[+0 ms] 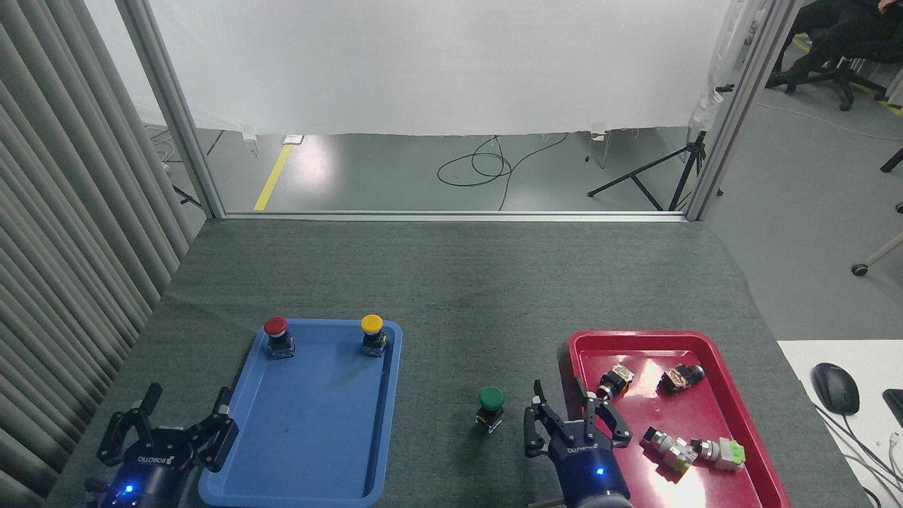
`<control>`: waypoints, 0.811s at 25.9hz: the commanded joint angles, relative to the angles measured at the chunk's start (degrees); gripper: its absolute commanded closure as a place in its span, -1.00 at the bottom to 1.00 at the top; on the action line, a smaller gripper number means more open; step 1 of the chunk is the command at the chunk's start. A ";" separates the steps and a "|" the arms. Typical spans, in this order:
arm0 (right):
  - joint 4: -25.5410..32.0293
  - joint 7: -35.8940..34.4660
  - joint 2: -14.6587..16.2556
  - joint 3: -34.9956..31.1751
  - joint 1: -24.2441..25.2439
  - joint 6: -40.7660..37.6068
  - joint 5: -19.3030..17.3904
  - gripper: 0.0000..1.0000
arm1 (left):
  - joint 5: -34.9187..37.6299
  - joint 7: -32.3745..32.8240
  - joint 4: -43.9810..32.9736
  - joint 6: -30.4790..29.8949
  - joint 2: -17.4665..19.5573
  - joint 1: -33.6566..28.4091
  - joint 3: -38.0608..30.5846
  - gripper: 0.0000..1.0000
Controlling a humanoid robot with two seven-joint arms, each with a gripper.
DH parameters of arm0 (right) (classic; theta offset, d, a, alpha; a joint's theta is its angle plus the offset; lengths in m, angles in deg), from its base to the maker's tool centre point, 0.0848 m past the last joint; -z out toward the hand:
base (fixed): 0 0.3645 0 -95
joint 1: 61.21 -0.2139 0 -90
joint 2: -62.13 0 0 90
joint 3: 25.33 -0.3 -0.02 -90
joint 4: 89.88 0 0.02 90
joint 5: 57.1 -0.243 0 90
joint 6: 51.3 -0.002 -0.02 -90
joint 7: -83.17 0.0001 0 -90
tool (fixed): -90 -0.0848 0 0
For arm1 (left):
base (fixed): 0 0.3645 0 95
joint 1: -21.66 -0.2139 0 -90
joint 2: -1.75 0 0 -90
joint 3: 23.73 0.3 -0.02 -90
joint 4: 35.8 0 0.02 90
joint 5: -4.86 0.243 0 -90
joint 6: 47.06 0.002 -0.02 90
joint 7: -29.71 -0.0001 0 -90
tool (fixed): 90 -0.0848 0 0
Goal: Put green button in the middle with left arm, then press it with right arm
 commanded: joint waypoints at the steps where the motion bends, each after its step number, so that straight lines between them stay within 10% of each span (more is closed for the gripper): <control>1: 3.20 -0.07 0.65 -2.25 2.89 -0.12 -0.02 -0.99 | -0.06 0.07 -0.68 -0.06 0.05 0.05 -0.05 -1.00; 9: 11.20 -0.07 1.45 -2.69 11.95 0.41 0.15 -1.00 | -0.15 0.07 -0.59 0.03 -0.04 -0.74 -0.05 -1.00; 21: 9.80 -7.02 1.71 -5.24 10.98 0.49 0.33 -1.00 | -0.59 0.07 -0.42 0.03 -0.22 0.14 -0.13 -1.00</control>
